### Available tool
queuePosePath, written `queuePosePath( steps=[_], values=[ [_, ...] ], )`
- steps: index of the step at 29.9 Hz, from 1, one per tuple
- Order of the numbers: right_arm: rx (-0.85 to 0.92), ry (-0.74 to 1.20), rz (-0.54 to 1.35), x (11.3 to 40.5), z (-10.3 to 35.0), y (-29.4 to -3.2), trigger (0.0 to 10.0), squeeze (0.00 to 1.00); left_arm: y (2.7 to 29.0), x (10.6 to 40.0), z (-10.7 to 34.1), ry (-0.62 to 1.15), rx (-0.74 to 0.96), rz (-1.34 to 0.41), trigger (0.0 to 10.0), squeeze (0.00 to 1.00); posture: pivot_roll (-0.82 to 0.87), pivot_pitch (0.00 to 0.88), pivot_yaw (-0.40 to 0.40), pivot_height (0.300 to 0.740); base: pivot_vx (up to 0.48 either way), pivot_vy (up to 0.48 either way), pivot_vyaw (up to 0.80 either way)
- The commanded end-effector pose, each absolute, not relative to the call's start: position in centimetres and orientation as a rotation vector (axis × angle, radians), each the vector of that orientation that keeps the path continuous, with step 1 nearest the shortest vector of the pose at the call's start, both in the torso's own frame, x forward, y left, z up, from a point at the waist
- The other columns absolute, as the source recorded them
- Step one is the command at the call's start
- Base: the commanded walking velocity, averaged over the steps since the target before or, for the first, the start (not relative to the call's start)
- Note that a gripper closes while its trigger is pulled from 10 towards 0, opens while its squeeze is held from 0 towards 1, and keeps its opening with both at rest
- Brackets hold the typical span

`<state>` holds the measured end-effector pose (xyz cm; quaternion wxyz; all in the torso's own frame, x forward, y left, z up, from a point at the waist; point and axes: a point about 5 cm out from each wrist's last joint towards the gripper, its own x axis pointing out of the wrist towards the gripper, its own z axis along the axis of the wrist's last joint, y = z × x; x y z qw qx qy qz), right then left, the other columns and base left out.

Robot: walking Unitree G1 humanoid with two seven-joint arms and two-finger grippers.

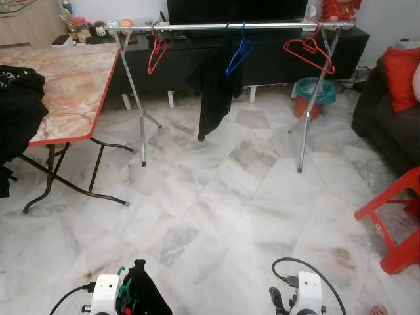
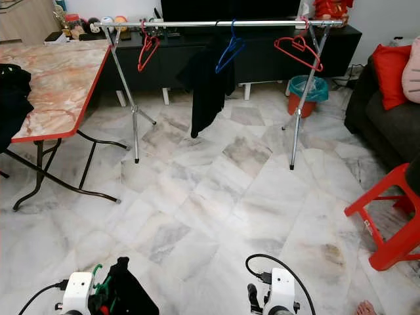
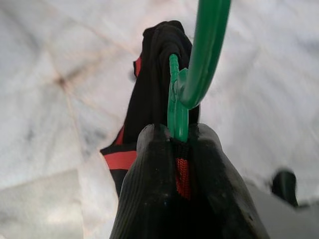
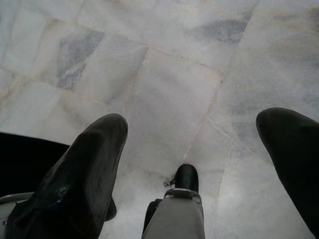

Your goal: Hang hanger

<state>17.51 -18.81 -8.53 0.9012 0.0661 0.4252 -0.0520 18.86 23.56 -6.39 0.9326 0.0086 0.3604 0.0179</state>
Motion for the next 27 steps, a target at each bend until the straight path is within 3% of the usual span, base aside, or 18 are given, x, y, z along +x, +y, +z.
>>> queuePosePath(
  steps=[1,6,12,19,27],
  values=[
    [0.119,0.883,-0.105,17.2,-8.6,-19.0,10.0,0.00,25.0,20.7,-4.6,0.598,0.010,0.104,10.0,0.00,-0.04,0.000,0.038,0.740,0.000,0.000,0.00],
    [0.098,0.814,-0.136,17.8,-8.0,-20.0,10.0,0.00,25.3,23.6,-1.2,0.344,-0.032,0.110,10.0,0.00,-0.03,0.000,0.029,0.740,0.000,0.000,0.00],
    [0.083,0.779,-0.164,18.0,-7.7,-20.7,10.0,0.00,23.7,26.2,2.7,0.122,-0.019,0.012,10.0,0.00,-0.03,0.000,0.024,0.740,0.000,0.000,0.00],
    [0.099,0.767,-0.189,18.4,-7.6,-20.1,10.0,0.00,21.9,28.1,5.5,0.019,-0.061,-0.046,10.0,0.00,-0.03,0.000,0.030,0.740,0.000,0.000,0.00],
    [0.154,0.751,-0.224,18.8,-7.5,-20.0,10.0,0.00,20.5,28.2,5.9,0.014,-0.053,-0.084,10.0,0.00,-0.04,0.000,0.030,0.740,0.000,0.000,0.00]
  ],
)
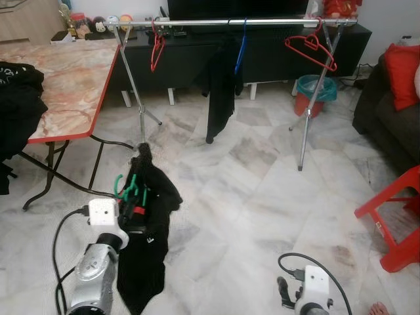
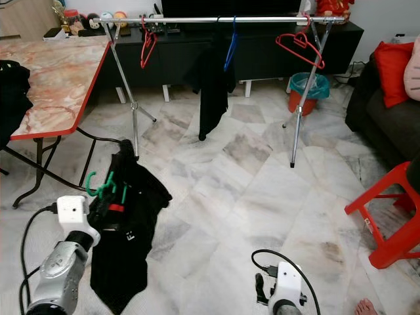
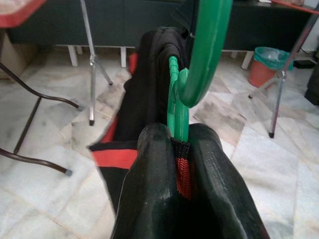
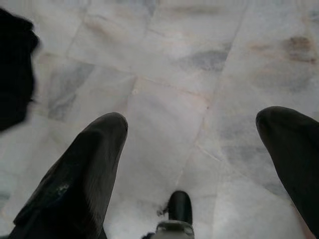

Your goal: Hang hanger

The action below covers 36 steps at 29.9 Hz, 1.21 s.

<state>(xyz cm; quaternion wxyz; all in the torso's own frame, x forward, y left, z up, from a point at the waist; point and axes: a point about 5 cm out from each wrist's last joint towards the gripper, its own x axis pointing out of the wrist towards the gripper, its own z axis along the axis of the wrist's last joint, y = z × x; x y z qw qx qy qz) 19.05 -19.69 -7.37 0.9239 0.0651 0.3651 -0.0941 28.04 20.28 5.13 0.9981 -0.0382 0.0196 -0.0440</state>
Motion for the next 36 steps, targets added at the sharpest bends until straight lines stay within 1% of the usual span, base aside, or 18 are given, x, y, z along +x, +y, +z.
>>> queuePosePath(
  steps=[1,7,9,21,25,36],
  values=[
    [0.152,0.758,-0.228,18.6,-7.5,-20.1,10.0,0.00,20.4,28.2,6.0,0.011,-0.045,-0.089,10.0,0.00,-0.04,0.000,0.026,0.740,0.000,0.000,0.00],
    [0.133,0.812,-0.237,17.6,-8.1,-20.4,10.0,0.00,20.3,28.3,6.5,0.003,-0.024,-0.091,10.0,0.00,-0.04,0.000,0.020,0.740,0.000,0.000,0.00],
    [0.125,0.823,-0.231,17.4,-8.2,-20.4,10.0,0.00,20.4,28.2,6.4,0.004,-0.034,-0.083,10.0,0.00,-0.04,0.000,0.020,0.740,0.311,0.000,0.00],
    [0.147,0.831,-0.233,17.2,-8.4,-20.1,10.0,0.00,20.9,28.1,6.8,0.000,-0.009,-0.089,10.0,0.00,-0.03,0.000,0.022,0.740,0.394,0.000,0.00],
    [0.152,0.834,-0.233,17.2,-8.4,-19.9,10.0,0.00,20.9,28.1,6.9,-0.001,-0.005,-0.090,10.0,0.00,-0.03,0.000,0.023,0.740,0.480,0.000,-0.67],
    [0.144,0.834,-0.229,17.2,-8.4,-19.8,10.0,0.00,20.7,28.2,7.0,0.004,-0.001,-0.102,10.0,0.00,-0.03,0.000,0.026,0.740,0.480,0.000,0.00]
  ],
)
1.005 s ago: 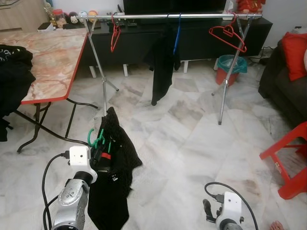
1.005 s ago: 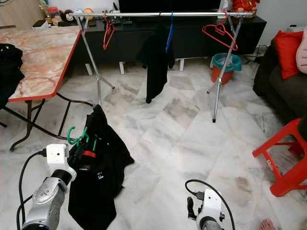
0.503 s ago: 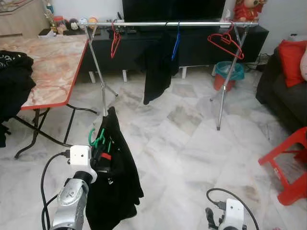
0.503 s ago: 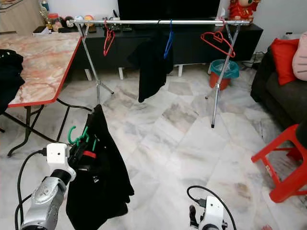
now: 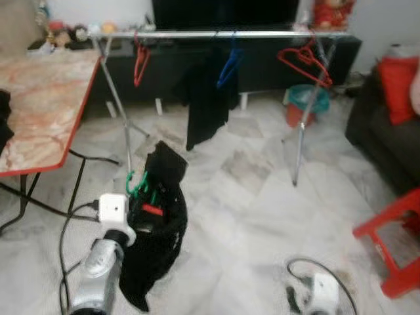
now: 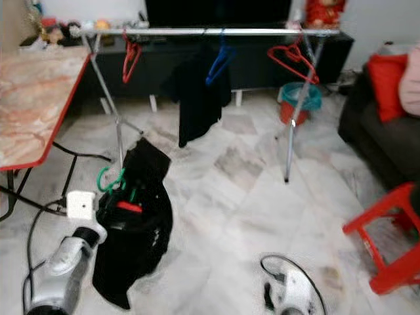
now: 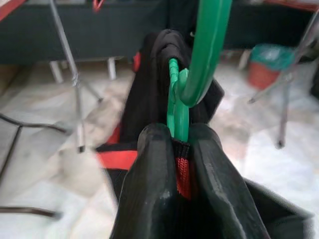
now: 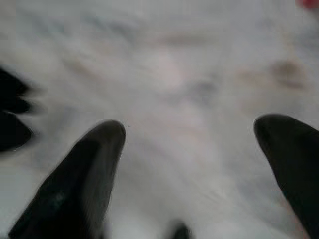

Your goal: Hang hanger

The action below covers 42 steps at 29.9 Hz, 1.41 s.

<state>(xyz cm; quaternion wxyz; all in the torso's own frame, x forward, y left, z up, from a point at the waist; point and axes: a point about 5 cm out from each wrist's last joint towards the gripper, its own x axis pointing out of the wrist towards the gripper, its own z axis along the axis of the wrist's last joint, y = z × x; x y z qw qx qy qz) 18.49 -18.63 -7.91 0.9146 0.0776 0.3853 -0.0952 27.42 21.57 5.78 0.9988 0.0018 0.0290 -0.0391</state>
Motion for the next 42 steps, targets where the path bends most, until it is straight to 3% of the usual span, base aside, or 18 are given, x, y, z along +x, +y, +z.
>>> queuePosePath(
  steps=[1,13,19,42],
  values=[
    [0.144,0.834,-0.229,17.15,-8.42,-19.77,10.0,0.00,20.72,28.21,6.95,0.004,-0.001,-0.102,10.0,0.00,-0.03,0.000,0.026,0.740,0.480,0.000,0.00],
    [0.097,0.839,-0.190,17.36,-8.34,-19.73,10.0,0.00,21.06,28.22,6.92,0.008,-0.001,-0.076,10.0,0.00,-0.03,0.000,0.017,0.740,0.480,0.000,0.00],
    [0.096,0.838,-0.181,17.41,-8.36,-19.43,10.0,0.00,21.04,28.23,6.91,0.007,-0.003,-0.070,10.0,0.00,-0.03,0.000,0.017,0.740,0.480,0.000,0.68],
    [0.124,0.852,-0.196,17.16,-8.51,-19.43,10.0,0.00,21.54,28.55,7.44,-0.010,0.002,-0.044,10.0,0.00,-0.03,0.000,0.019,0.740,0.480,0.000,0.00]
  ],
)
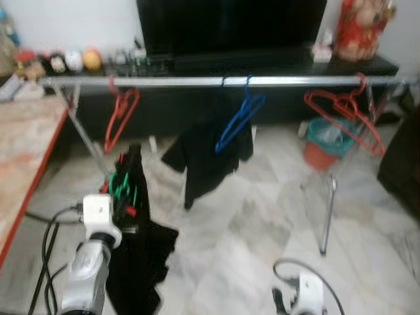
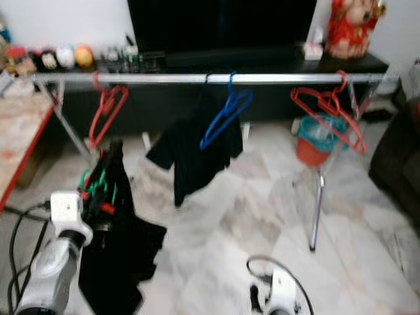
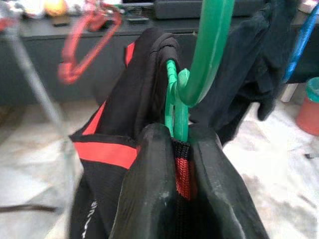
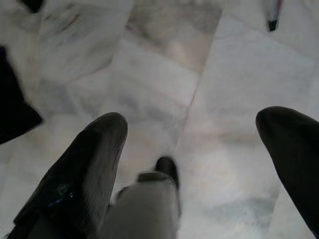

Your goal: Hang hanger

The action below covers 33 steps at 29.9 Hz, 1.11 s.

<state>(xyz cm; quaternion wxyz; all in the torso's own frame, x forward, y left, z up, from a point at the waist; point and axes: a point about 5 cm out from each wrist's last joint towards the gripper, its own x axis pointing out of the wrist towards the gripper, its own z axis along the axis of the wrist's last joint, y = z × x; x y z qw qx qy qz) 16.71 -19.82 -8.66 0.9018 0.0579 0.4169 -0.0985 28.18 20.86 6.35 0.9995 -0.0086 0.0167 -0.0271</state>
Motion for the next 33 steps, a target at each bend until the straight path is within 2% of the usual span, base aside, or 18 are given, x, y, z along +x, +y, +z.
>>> queuePosePath(
  steps=[1,14,22,27,33],
  values=[
    [0.125,0.853,-0.197,17.2,-8.5,-19.4,10.0,0.00,21.6,28.5,7.5,-0.012,0.003,-0.042,10.0,0.00,-0.03,0.000,0.018,0.740,0.480,0.000,0.00],
    [0.122,0.859,-0.199,17.0,-8.6,-19.5,10.0,0.00,22.4,28.8,8.6,-0.045,0.023,-0.027,10.0,0.00,-0.04,0.000,0.019,0.740,0.480,0.000,0.00],
    [0.112,0.886,-0.224,16.6,-8.8,-19.6,10.0,0.00,21.6,29.2,9.0,-0.033,0.024,-0.121,10.0,0.00,-0.03,0.000,0.019,0.740,0.444,0.000,0.00],
    [0.148,0.921,-0.315,15.8,-9.1,-20.5,10.0,0.00,20.6,29.5,9.3,-0.006,0.044,-0.216,10.0,0.00,-0.03,0.000,0.022,0.740,0.055,0.000,0.00],
    [0.146,0.942,-0.328,15.3,-9.3,-20.8,10.0,0.00,20.0,30.2,10.8,-0.012,0.063,-0.319,10.0,0.00,-0.03,0.000,0.024,0.740,0.000,0.000,0.00]
  ],
)
